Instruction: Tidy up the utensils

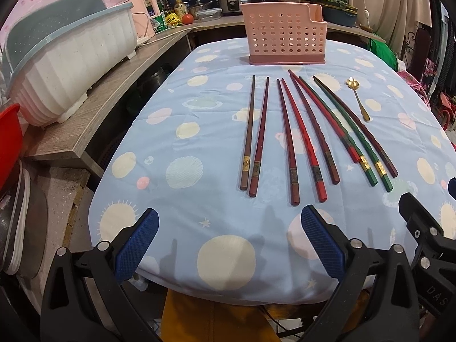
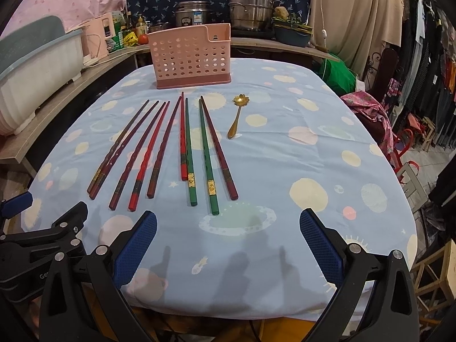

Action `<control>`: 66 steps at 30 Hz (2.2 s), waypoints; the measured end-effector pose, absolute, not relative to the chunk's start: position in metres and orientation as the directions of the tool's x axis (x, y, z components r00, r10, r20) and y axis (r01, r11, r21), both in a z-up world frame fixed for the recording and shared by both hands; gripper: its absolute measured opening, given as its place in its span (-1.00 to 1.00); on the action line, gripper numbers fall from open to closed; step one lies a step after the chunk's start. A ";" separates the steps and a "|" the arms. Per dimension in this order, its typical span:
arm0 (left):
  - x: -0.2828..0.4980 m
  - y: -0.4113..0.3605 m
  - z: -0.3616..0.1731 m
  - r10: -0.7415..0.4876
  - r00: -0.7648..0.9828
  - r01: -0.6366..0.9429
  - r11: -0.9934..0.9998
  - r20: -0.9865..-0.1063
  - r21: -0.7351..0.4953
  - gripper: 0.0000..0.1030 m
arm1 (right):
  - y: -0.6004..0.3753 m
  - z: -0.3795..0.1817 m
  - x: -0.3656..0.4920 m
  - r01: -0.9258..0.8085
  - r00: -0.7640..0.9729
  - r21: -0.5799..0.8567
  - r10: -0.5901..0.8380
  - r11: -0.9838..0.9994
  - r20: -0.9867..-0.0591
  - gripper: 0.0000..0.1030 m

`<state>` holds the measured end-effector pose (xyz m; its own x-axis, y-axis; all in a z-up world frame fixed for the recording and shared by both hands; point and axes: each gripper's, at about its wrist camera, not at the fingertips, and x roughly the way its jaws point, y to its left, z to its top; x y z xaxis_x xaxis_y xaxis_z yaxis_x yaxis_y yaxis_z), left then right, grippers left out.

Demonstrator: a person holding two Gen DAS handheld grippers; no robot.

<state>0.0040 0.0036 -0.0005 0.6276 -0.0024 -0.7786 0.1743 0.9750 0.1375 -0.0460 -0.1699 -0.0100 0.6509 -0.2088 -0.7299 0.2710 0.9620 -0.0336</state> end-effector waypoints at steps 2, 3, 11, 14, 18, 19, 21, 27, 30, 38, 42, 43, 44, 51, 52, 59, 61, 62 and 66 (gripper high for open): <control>0.005 0.005 0.000 0.001 0.628 0.169 0.976 -0.778 0.138 0.85 | -0.170 -0.010 -0.046 0.270 0.651 -0.033 -0.208 0.962 -0.730 0.87; 0.005 0.005 -0.001 0.001 0.628 0.169 0.976 -0.778 0.137 0.85 | -0.170 -0.010 -0.046 0.272 0.651 -0.033 -0.209 0.962 -0.729 0.87; 0.004 0.004 -0.003 -0.002 0.627 0.178 0.974 -0.779 0.141 0.86 | -0.170 -0.012 -0.046 0.285 0.647 -0.028 -0.214 0.958 -0.732 0.87; 0.004 0.004 -0.003 -0.003 0.626 0.176 0.975 -0.780 0.138 0.86 | -0.171 -0.012 -0.048 0.281 0.647 -0.032 -0.214 0.959 -0.732 0.87; 0.004 0.004 -0.004 -0.005 0.626 0.176 0.975 -0.780 0.135 0.86 | -0.172 -0.012 -0.049 0.283 0.648 -0.031 -0.215 0.959 -0.731 0.87; 0.004 0.004 -0.004 -0.006 0.627 0.176 0.975 -0.779 0.134 0.86 | -0.172 -0.013 -0.050 0.284 0.649 -0.031 -0.216 0.958 -0.730 0.87; 0.003 0.003 -0.004 -0.006 0.629 0.177 0.975 -0.778 0.136 0.86 | -0.174 -0.013 -0.051 0.286 0.649 -0.031 -0.217 0.958 -0.729 0.87; 0.002 0.003 -0.004 -0.010 0.628 0.176 0.976 -0.778 0.130 0.86 | -0.174 -0.012 -0.052 0.284 0.654 -0.032 -0.218 0.958 -0.724 0.87; 0.003 0.004 -0.005 -0.012 0.625 0.175 0.977 -0.780 0.125 0.86 | -0.174 -0.012 -0.052 0.285 0.654 -0.032 -0.218 0.958 -0.724 0.87; 0.002 0.004 -0.006 -0.014 0.624 0.176 0.977 -0.781 0.122 0.86 | -0.174 -0.012 -0.052 0.285 0.653 -0.033 -0.219 0.958 -0.725 0.87; 0.003 0.004 -0.006 -0.015 0.624 0.176 0.977 -0.781 0.121 0.86 | -0.174 -0.012 -0.052 0.287 0.653 -0.033 -0.220 0.957 -0.725 0.87; 0.003 0.004 -0.006 -0.017 0.623 0.177 0.977 -0.782 0.120 0.86 | -0.174 -0.012 -0.052 0.287 0.653 -0.033 -0.221 0.957 -0.724 0.87; 0.002 0.004 -0.007 -0.017 0.623 0.177 0.977 -0.782 0.121 0.86 | -0.174 -0.012 -0.052 0.289 0.653 -0.033 -0.222 0.957 -0.724 0.87; 0.003 0.004 -0.007 -0.016 0.623 0.177 0.977 -0.782 0.120 0.86 | -0.176 -0.012 -0.052 0.290 0.652 -0.031 -0.221 0.956 -0.725 0.87; 0.003 0.004 -0.007 -0.016 0.624 0.176 0.977 -0.782 0.120 0.86 | -0.176 -0.012 -0.052 0.290 0.652 -0.031 -0.221 0.957 -0.725 0.87; 0.010 0.015 -0.011 -0.021 0.609 0.140 0.987 -0.793 0.082 0.86 | -0.178 -0.012 -0.052 0.294 0.651 -0.027 -0.221 0.955 -0.726 0.87; 0.017 0.025 -0.013 -0.013 0.605 0.111 0.992 -0.796 0.068 0.85 | -0.179 -0.014 -0.051 0.297 0.649 -0.025 -0.221 0.955 -0.728 0.87; 0.019 0.029 -0.013 -0.012 0.604 0.101 0.993 -0.797 0.062 0.85 | -0.180 -0.014 -0.051 0.299 0.647 -0.023 -0.221 0.954 -0.729 0.87; 0.030 0.038 -0.014 -0.023 0.599 0.094 0.995 -0.801 0.041 0.84 | -0.184 -0.018 -0.047 0.300 0.641 -0.014 -0.213 0.954 -0.737 0.87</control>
<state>0.0300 0.0383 -0.0140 0.5986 -0.0231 -0.8007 0.0936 0.9948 0.0412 -0.0473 -0.1840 -0.0177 0.6413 -0.2129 -0.7371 0.3001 0.9538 -0.0144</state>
